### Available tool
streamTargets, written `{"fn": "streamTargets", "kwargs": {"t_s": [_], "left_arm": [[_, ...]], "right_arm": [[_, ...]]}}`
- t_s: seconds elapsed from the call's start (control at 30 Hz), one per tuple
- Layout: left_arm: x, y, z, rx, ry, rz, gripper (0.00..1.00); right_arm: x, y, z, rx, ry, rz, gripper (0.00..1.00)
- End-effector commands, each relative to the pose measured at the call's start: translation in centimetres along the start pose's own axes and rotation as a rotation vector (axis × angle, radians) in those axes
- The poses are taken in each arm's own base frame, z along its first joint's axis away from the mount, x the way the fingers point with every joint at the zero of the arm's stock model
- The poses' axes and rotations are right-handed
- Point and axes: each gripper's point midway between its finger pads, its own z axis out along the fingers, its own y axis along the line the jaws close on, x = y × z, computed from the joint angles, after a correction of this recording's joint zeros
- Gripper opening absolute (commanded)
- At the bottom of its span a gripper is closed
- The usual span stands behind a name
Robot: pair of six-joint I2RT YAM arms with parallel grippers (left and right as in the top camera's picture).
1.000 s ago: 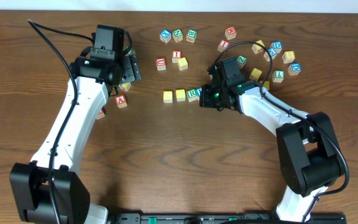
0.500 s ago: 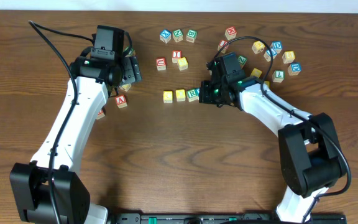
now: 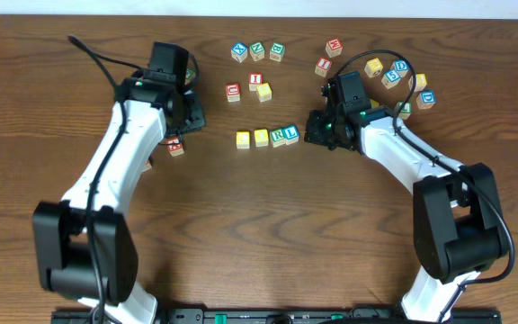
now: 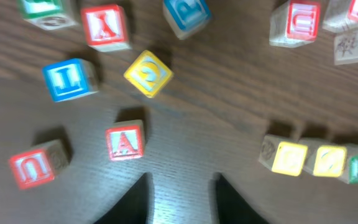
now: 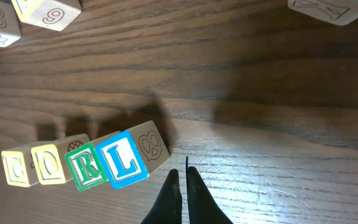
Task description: Spell out CORL
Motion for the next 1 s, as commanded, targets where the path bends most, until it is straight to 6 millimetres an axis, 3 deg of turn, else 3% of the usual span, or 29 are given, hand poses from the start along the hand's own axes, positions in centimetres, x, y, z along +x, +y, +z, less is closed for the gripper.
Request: {"fn": "streamTargets", "kwargs": {"t_s": [0.0, 0.2, 0.5, 0.97], "left_arm": [[1.1, -0.9, 1.6, 0.052, 0.066, -0.013, 0.11], [1.8, -0.8, 3.1, 0.043, 0.109, -0.014, 0.07], [4.4, -3.4, 6.2, 0.084, 0.210, 0.042, 0.08], [4.5, -5.7, 6.5, 0.121, 0.179, 0.085, 0.08]], "right_arm": [[-0.1, -0.5, 1.0, 0.020, 0.004, 0.036, 0.01], [0.0, -0.5, 2.3, 0.006, 0.012, 0.039, 0.01], [-0.2, -0.3, 2.4, -0.006, 0.006, 0.033, 0.02], [-0.1, 0.8, 2.5, -0.029, -0.001, -0.002, 0.03]]}}
